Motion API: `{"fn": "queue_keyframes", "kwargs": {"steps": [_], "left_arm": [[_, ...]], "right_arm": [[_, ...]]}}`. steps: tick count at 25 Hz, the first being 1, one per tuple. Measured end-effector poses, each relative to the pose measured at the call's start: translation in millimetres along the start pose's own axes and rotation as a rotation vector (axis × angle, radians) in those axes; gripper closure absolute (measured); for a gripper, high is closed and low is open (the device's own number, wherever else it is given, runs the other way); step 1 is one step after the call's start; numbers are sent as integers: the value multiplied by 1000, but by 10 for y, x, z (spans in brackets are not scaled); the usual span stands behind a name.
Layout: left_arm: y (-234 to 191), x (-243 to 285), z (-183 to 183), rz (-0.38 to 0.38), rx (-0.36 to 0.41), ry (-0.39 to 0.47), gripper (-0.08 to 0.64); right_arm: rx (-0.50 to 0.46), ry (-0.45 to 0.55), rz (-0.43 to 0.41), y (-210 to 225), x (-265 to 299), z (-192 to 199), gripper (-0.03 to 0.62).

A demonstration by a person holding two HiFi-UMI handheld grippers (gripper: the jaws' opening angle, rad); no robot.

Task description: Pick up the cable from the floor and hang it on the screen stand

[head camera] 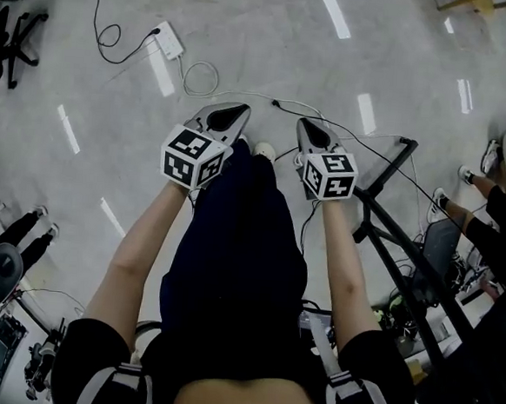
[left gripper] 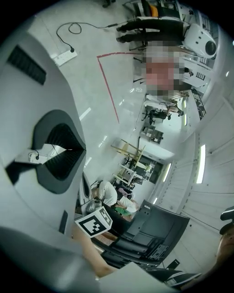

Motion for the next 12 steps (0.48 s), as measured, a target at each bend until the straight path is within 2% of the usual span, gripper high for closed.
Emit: {"fn": "queue_keyframes", "kwargs": {"steps": [6, 12], "left_arm": [[-461, 324, 275, 43, -29, -1, 552], [-884, 641, 711, 66, -61, -36, 552]], "right_arm": [[30, -35, 23, 73, 516, 171, 566], [51, -119, 68, 175, 959, 601, 566]]}}
Point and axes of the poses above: the fingertips, and each gripper's own axes: x forward along the fingers, y to its right, z out of its underside, the point moved 3 cm from there along -x, backward along the fingers, and after that the axes turned 12 degrees about z, right-handed, at the moved point
